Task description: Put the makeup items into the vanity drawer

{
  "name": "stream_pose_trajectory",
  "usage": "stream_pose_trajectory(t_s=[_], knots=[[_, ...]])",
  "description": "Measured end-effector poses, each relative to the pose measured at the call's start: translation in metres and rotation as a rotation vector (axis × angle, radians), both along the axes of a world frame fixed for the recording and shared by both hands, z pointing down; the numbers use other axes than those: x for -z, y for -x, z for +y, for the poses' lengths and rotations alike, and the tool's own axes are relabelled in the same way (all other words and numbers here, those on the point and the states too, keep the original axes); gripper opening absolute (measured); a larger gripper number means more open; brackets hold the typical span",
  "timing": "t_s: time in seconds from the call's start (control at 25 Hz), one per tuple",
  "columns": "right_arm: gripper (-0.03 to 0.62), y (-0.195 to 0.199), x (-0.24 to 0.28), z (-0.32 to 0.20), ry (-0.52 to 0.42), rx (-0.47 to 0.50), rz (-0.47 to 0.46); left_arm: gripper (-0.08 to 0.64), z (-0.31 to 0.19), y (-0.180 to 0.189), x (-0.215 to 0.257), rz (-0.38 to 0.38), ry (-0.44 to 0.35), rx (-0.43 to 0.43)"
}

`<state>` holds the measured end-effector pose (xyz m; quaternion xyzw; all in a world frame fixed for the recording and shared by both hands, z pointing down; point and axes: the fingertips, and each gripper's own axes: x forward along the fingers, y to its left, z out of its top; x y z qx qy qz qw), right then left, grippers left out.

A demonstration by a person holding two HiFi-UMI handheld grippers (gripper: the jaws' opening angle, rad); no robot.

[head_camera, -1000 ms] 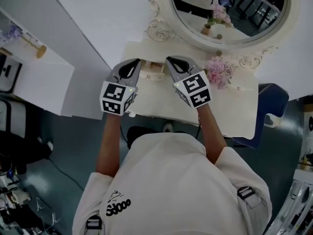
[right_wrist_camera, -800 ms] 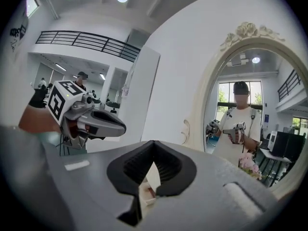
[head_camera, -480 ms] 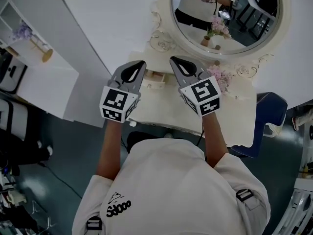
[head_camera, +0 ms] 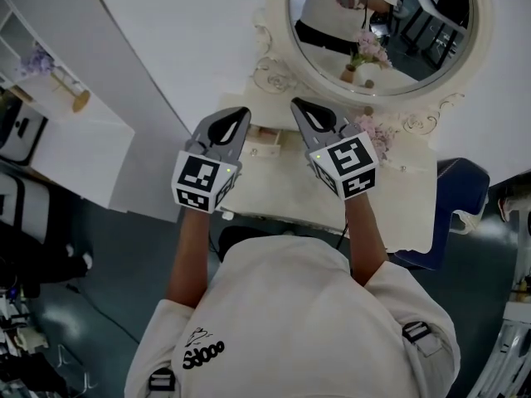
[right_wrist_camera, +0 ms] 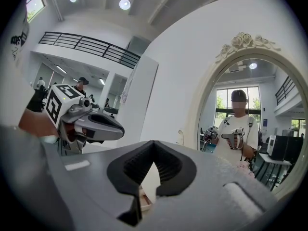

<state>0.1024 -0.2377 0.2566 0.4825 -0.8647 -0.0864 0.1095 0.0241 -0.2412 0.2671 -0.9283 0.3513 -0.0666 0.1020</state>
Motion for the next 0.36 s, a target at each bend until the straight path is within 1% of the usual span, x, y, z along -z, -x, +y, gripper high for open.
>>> stream_pose_trajectory(t_s=[0.36], knots=[[0.002,-0.004,0.001,-0.012,0.000,-0.002,-0.005,0.017,-0.011,-0.006,-0.002,-0.002,0.009,-0.016]])
